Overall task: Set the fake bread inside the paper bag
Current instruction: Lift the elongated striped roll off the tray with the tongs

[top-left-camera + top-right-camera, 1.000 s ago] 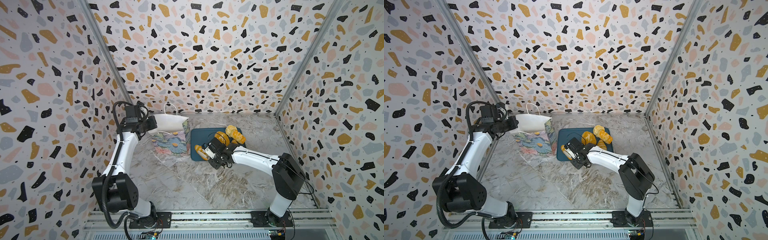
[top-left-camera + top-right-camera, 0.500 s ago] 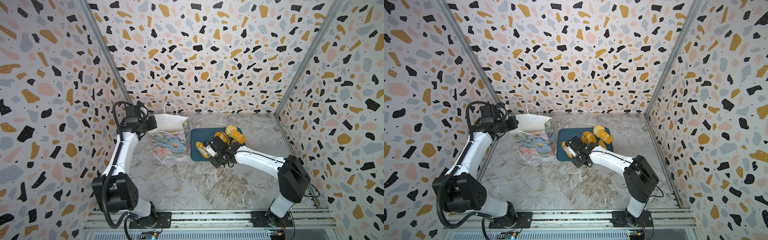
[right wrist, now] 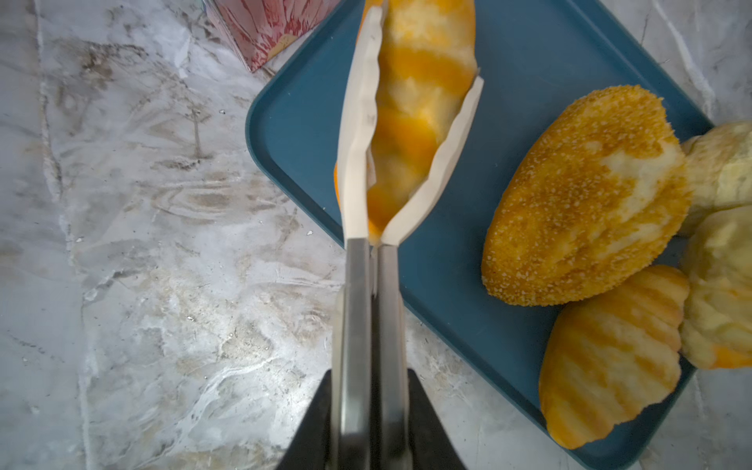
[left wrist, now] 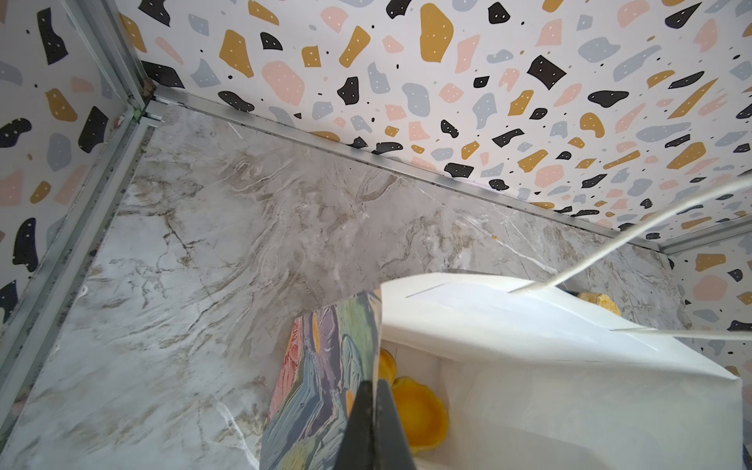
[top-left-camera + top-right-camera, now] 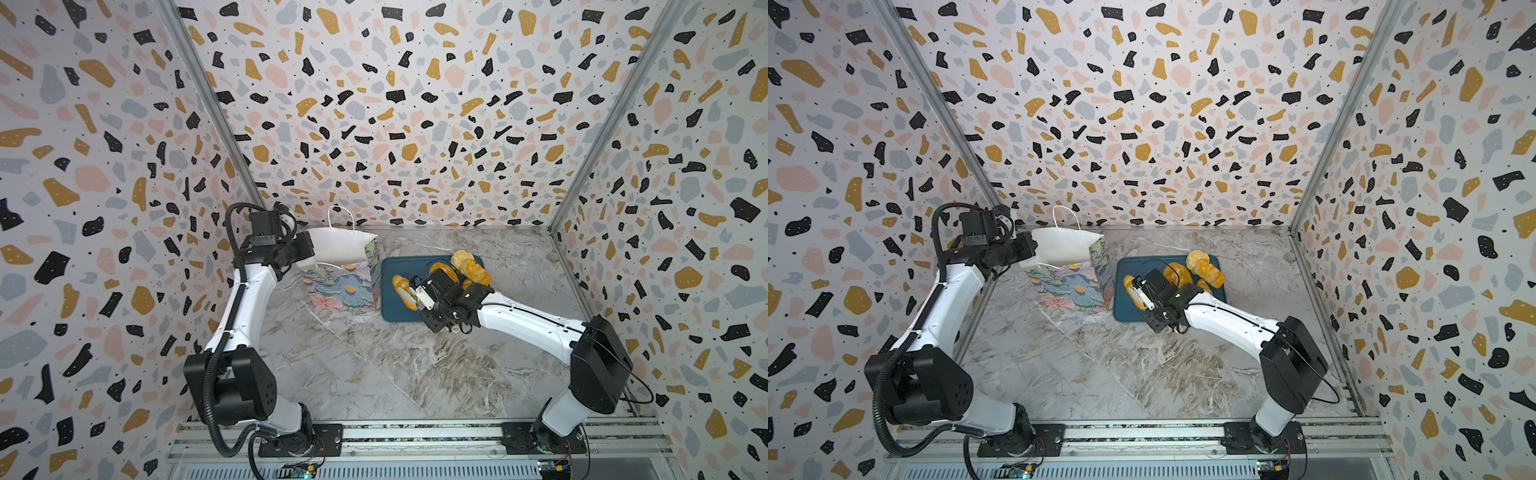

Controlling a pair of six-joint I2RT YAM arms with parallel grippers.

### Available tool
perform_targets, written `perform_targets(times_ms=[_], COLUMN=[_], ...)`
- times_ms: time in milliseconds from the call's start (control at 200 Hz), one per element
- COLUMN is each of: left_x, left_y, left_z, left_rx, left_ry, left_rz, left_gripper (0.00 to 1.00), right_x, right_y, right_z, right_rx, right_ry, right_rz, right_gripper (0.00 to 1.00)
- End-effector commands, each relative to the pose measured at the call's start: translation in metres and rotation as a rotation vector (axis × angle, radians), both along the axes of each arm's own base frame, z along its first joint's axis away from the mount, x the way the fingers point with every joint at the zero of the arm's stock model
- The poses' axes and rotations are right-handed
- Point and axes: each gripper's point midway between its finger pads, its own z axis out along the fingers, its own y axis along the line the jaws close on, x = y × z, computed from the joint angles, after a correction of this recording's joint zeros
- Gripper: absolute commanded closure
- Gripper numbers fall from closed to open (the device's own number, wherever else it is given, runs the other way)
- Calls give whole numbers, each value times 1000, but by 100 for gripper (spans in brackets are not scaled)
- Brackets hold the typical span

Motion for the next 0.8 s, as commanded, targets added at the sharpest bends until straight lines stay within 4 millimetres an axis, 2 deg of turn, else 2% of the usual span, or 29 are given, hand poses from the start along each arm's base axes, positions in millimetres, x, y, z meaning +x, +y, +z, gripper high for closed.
perform_targets(times_ms=[0,390,796], left_x=[-4,-4,-5], left_y=[-3,-3,-3], left_z=[2,2,2], left_rx=[-7,-5,-5], left_ry=[-8,-10,-9], left_rz=[-9,-8,-10], left_gripper=[100,100,100], right_x=[7,13,11], right_y=[3,-1,15], right_z=[39,65,110], right_rx=[61,72,112], right_ry=[-70,-117,-197], right_rz=[-33,-84,-82], right_gripper=[76,77,77])
